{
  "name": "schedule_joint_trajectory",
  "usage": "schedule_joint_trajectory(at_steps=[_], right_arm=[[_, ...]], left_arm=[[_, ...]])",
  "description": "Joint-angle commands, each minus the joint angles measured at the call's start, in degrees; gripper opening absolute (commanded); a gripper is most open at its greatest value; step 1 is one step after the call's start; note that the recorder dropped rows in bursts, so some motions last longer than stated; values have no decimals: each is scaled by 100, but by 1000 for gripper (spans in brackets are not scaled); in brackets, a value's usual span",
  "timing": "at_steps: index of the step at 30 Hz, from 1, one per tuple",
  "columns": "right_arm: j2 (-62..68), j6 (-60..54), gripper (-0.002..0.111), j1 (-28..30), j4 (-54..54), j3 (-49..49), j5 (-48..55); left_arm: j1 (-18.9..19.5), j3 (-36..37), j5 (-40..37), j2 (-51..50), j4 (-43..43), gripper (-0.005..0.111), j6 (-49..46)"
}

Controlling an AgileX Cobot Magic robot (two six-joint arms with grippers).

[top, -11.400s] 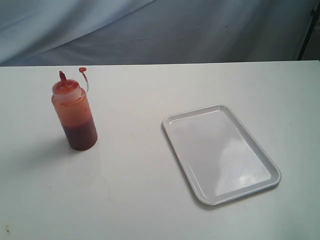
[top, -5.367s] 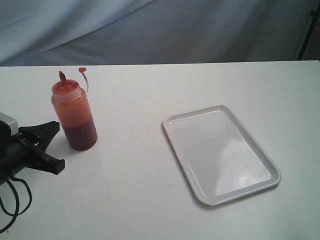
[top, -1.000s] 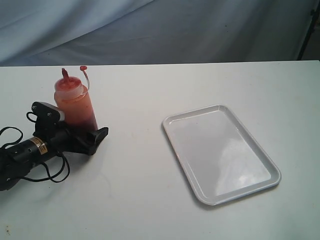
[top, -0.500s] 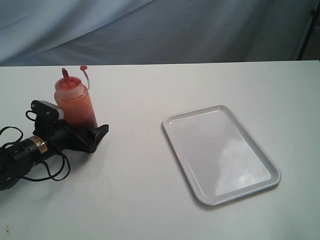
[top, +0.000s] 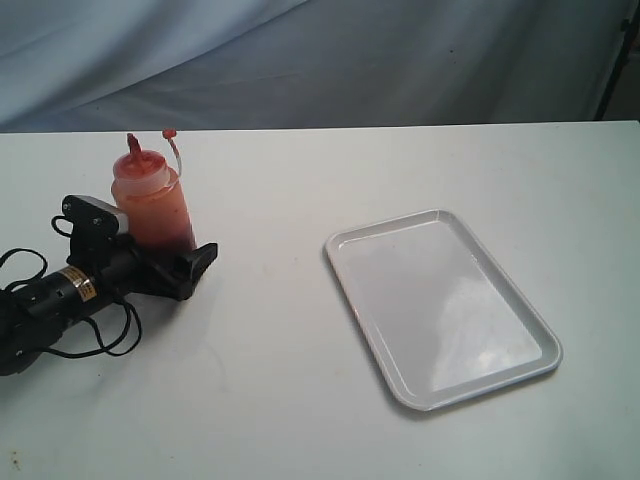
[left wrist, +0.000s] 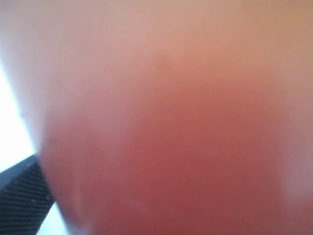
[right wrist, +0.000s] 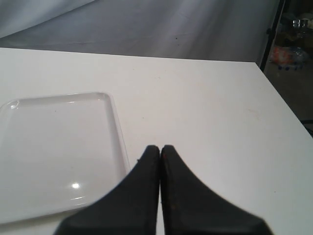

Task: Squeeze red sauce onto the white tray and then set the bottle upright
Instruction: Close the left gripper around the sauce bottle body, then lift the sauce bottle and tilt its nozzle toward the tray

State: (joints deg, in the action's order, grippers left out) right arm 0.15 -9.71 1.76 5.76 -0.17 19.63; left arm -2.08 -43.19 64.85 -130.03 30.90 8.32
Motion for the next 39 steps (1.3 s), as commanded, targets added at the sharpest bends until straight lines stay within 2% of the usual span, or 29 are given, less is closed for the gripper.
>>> schedule_joint_trajectory(at_steps=[1, 5, 8, 10, 16, 17, 18, 35, 39], right_arm=[[-15, -31, 0, 7, -17, 17, -3], [-15, -31, 0, 7, -17, 17, -3], [-15, -31, 0, 7, -17, 17, -3], [-15, -31, 0, 7, -17, 17, -3], [-15, -31, 0, 7, -17, 17, -3], [-15, -31, 0, 7, -17, 17, -3], [-15, -31, 0, 7, -17, 17, -3], [-15, -31, 0, 7, -17, 17, -3], [-15, -31, 0, 7, -17, 17, -3]], left_arm=[[-16, -44, -2, -1, -45, 105, 55], [-16, -44, -134, -1, -45, 104, 16], [-16, -44, -134, -1, -45, 94, 16], [-16, -44, -134, -1, -45, 79, 16], [-16, -44, -226, -1, -45, 12, 16], [-16, -44, -277, -1, -32, 3, 16], [-16, -44, -352, -1, -22, 0, -26], [-16, -44, -320, -1, -22, 0, -156], [-16, -44, -320, 62, 281, 0, -156]])
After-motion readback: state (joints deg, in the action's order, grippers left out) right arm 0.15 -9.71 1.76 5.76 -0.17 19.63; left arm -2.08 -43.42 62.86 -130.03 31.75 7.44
